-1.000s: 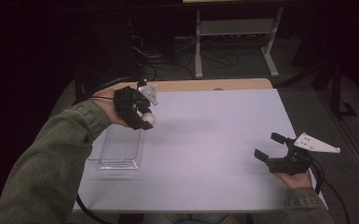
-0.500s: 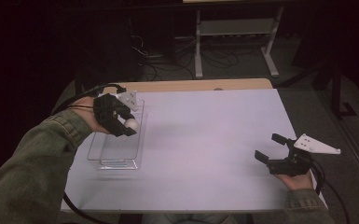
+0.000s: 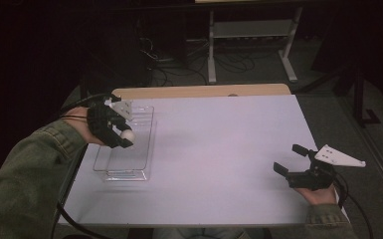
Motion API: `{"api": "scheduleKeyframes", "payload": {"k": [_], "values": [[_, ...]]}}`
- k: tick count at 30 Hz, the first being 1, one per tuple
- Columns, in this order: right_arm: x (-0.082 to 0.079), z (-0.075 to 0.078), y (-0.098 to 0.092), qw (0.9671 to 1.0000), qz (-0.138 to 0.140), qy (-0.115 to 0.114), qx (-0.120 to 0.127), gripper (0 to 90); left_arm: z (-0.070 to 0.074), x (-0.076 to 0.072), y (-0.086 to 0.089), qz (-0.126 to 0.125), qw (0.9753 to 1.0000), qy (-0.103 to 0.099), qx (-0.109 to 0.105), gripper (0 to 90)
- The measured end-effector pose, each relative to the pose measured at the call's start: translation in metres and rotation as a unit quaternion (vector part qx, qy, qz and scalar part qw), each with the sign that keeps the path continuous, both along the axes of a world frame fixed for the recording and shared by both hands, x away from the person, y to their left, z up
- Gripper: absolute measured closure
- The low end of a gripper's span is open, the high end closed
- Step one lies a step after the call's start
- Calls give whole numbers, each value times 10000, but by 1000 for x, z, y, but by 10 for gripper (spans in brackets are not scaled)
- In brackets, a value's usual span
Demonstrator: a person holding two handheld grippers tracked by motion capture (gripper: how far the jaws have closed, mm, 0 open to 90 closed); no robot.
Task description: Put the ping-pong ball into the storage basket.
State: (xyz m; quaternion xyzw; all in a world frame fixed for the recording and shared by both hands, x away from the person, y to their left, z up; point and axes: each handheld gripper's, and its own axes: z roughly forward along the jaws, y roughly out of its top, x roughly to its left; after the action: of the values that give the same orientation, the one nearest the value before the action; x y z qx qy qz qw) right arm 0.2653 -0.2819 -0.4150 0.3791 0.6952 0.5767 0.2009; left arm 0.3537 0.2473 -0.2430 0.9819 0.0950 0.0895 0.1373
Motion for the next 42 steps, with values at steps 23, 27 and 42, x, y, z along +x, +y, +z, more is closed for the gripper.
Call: {"api": "scheduleKeyframes", "payload": {"k": [23,27,42], "values": [[-3,-2,3,9998,73,79,-168,0,-8,2,6,-15,10000,30,-12,504],[-6,-1,2,9998,47,69,-184,0,-15,2,3,-60,9999,88,8,505],[-12,-2,-2,9998,-23,80,-202,0,-40,9,-8,-179,9993,269,189,505]]}}
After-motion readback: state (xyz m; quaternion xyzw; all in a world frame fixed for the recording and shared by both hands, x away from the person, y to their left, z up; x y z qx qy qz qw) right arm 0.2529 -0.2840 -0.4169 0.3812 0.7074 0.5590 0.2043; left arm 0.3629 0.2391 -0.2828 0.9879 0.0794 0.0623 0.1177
